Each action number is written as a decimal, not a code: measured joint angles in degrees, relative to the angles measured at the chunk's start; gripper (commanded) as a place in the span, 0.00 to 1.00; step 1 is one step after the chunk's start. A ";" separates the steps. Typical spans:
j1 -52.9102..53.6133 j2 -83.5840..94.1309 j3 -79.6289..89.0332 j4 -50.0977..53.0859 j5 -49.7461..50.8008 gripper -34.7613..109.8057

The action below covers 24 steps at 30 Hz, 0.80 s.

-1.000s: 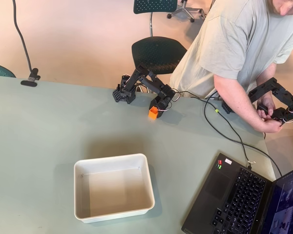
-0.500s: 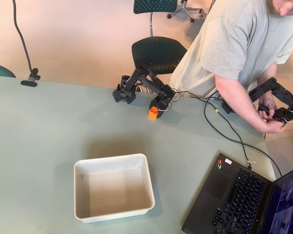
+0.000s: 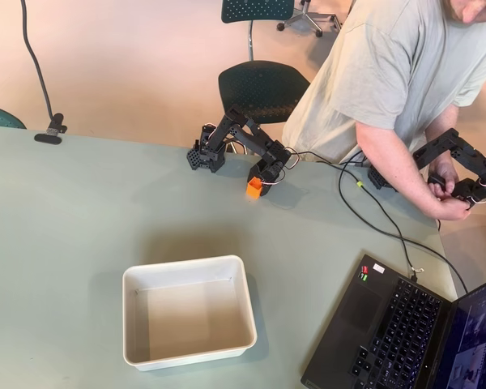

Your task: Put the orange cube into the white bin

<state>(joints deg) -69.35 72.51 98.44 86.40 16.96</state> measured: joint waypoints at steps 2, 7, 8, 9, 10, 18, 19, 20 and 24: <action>0.00 0.00 0.00 0.00 0.00 0.50; 2.55 0.00 -0.09 0.00 0.09 0.50; 3.25 0.00 -0.53 0.00 0.09 0.50; 3.78 0.00 -1.32 0.00 0.09 0.50; 4.22 0.00 -2.37 0.00 0.09 0.50; 5.19 0.00 -6.06 0.18 0.09 0.50; 5.10 0.00 -6.06 0.18 0.09 0.50; 4.75 0.00 -6.06 0.35 0.09 0.50; 2.81 0.00 -6.06 2.02 0.09 0.50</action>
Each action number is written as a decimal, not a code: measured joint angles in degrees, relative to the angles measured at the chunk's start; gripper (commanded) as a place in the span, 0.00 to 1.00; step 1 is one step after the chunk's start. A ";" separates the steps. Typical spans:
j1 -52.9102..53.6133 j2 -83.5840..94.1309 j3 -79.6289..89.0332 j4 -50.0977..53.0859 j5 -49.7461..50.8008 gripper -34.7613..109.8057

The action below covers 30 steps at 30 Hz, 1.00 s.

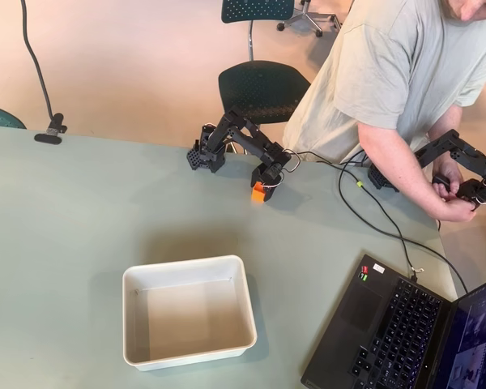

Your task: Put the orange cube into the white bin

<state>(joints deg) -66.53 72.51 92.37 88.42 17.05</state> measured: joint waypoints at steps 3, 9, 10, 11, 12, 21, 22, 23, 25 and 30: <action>0.26 0.00 0.00 0.62 0.18 0.50; -0.53 0.00 0.00 0.62 0.26 0.50; -0.97 0.00 0.00 0.62 0.09 0.49; -1.32 0.00 0.00 0.62 -0.09 0.49; -1.32 0.00 0.00 0.62 -0.18 0.48; -0.62 0.00 -0.62 0.62 0.35 0.40; -0.62 0.00 -0.62 0.62 0.35 0.40; -0.62 0.00 -0.62 0.62 0.35 0.40; -0.62 0.00 -0.62 0.62 0.35 0.40; -0.53 0.00 -1.23 0.62 -0.09 0.40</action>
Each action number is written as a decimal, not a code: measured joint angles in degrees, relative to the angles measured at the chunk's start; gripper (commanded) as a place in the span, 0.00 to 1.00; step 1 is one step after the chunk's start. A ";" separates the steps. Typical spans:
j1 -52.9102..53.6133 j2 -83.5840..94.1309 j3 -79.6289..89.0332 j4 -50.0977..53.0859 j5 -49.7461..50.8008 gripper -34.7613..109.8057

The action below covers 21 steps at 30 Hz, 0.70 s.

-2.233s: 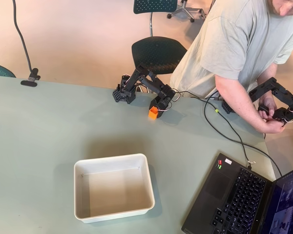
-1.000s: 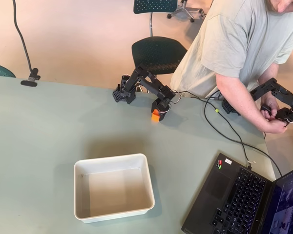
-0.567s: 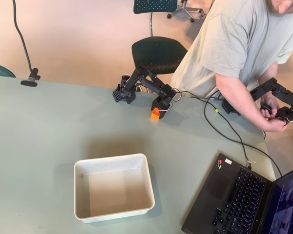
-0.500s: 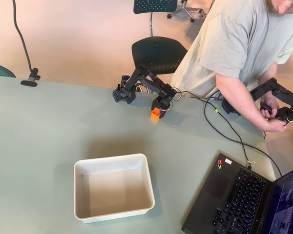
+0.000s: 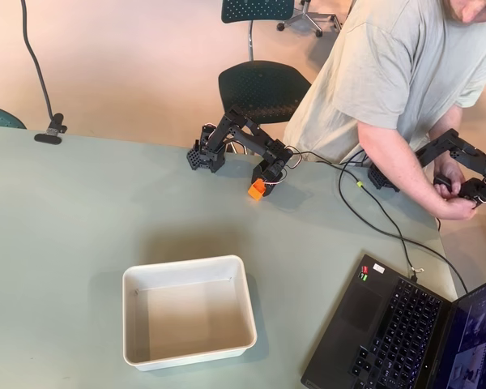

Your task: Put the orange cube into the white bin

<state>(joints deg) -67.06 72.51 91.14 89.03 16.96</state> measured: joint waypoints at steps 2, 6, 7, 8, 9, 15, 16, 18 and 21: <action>0.70 0.00 -1.67 0.00 -0.09 0.40; 4.48 0.00 -7.29 0.00 0.26 0.40; 5.01 0.00 -9.23 0.00 0.18 0.40; 6.06 0.00 -11.43 0.09 -0.26 0.40; 7.47 0.00 -14.15 0.00 -0.26 0.40; 18.63 0.97 -36.04 0.09 -0.26 0.40; 20.83 1.05 -40.43 0.09 -0.26 0.40; 25.22 1.14 -48.96 -0.09 -0.26 0.40; 31.73 1.14 -61.35 0.00 -0.26 0.40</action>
<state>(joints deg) -35.33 73.65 29.79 89.03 16.70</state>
